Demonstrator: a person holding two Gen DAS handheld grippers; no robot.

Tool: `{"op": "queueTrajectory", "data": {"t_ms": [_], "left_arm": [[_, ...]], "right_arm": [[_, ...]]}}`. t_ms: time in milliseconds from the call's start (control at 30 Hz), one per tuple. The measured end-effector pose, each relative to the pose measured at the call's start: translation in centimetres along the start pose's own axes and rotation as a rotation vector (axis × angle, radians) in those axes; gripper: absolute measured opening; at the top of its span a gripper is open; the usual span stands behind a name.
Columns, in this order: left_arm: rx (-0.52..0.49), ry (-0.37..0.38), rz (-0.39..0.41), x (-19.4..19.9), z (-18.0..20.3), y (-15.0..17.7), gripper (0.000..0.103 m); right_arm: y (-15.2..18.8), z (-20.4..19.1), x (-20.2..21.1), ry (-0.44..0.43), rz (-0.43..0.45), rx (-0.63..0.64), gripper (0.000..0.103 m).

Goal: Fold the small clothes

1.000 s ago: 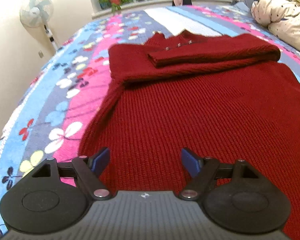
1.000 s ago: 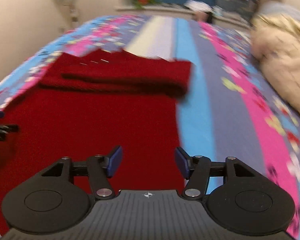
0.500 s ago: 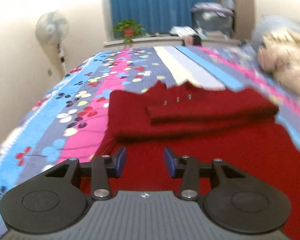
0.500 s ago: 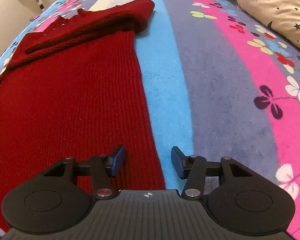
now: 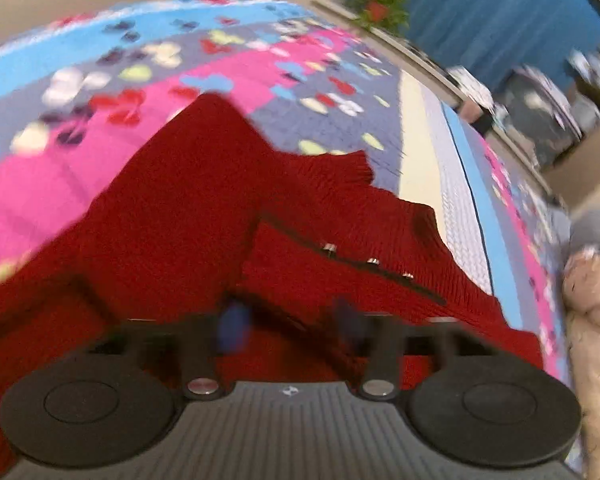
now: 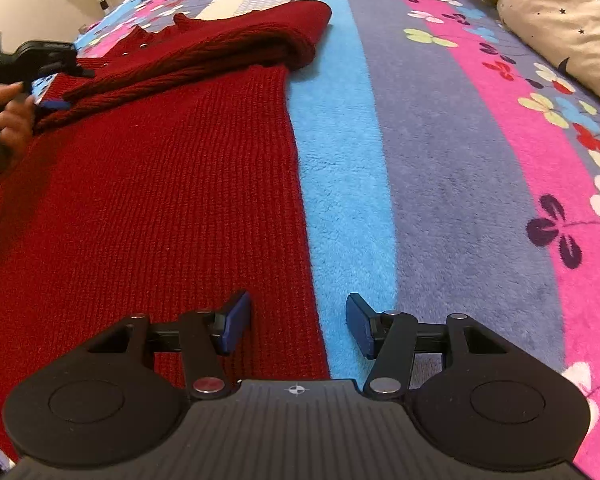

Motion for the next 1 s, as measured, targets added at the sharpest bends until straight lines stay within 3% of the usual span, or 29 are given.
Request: {"op": "queueTrajectory", "data": {"t_ms": [33,67,100,133,167,233,267,367,433,533,567,600,633,700,800,1000], "left_arm": [[-0.034,-0.008,0.028,0.4,0.0,-0.8,0.009],[-0.045,-0.027,0.111,1.6,-0.2,-2.1,0.009],[-0.042,-0.077,0.205,3.1,-1.0,-3.5,0.009],[-0.030,-0.121,0.244,3.8,-1.9,-4.3,0.009],[-0.017,-0.151,0.238,3.7,-2.7,-4.6,0.010],[-0.057,-0.210,0.153,2.2,-3.6,-4.0,0.016],[-0.085,-0.260,0.142,2.0,-4.0,-3.9,0.023],[-0.088,-0.376,0.287,4.3,-5.1,-4.9,0.032],[-0.109,-0.355,0.316,4.6,-4.6,-4.7,0.032],[-0.220,-0.221,0.217,2.4,-2.6,-3.1,0.035],[-0.276,-0.194,0.125,0.8,-2.3,-2.0,0.052],[-0.342,-0.219,0.042,-0.6,-2.5,-1.1,0.055],[-0.396,-0.251,0.066,-0.3,-2.5,-1.1,0.059],[-0.433,-0.308,0.114,1.5,-2.4,-1.7,0.059],[-0.445,-0.190,0.117,5.3,-2.1,-1.2,0.059],[-0.528,-0.125,0.105,15.1,-5.8,3.5,0.060]], "right_arm": [[0.0,0.0,0.0,-0.004,0.000,0.003,0.056],[0.0,0.0,0.0,-0.006,-0.001,0.006,0.056],[0.0,0.0,0.0,-0.007,-0.001,0.011,0.056],[-0.1,0.0,0.0,-0.007,-0.002,0.016,0.056],[-0.1,0.0,0.0,-0.005,-0.002,0.022,0.056],[-0.2,-0.1,-0.1,0.000,-0.003,0.029,0.056],[-0.2,-0.2,-0.1,0.003,-0.004,0.029,0.056],[-0.1,-0.3,-0.1,0.014,0.000,0.031,0.057],[-0.1,-0.5,-0.1,0.017,0.003,0.033,0.057],[0.0,-0.6,-0.1,0.022,0.007,0.037,0.056],[0.0,-0.6,-0.1,0.026,0.009,0.038,0.056],[0.0,-0.6,-0.2,0.029,0.011,0.039,0.056],[0.0,-0.7,-0.2,0.033,0.012,0.039,0.056],[0.0,-0.7,-0.1,0.037,0.017,0.034,0.056],[0.1,-0.8,0.0,0.042,0.029,0.036,0.056],[0.8,-0.8,0.8,0.046,0.040,0.029,0.056]]}}
Point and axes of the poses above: each gripper's, at about its wrist camera, not at the fingertips, and x roughly against the way its jaws point, z to its right, y to its underside, the point moved 9 cm from there along -x, roughly the way its jaws point, and after that the axes turned 1 degree about -z, right-handed, at the moved point
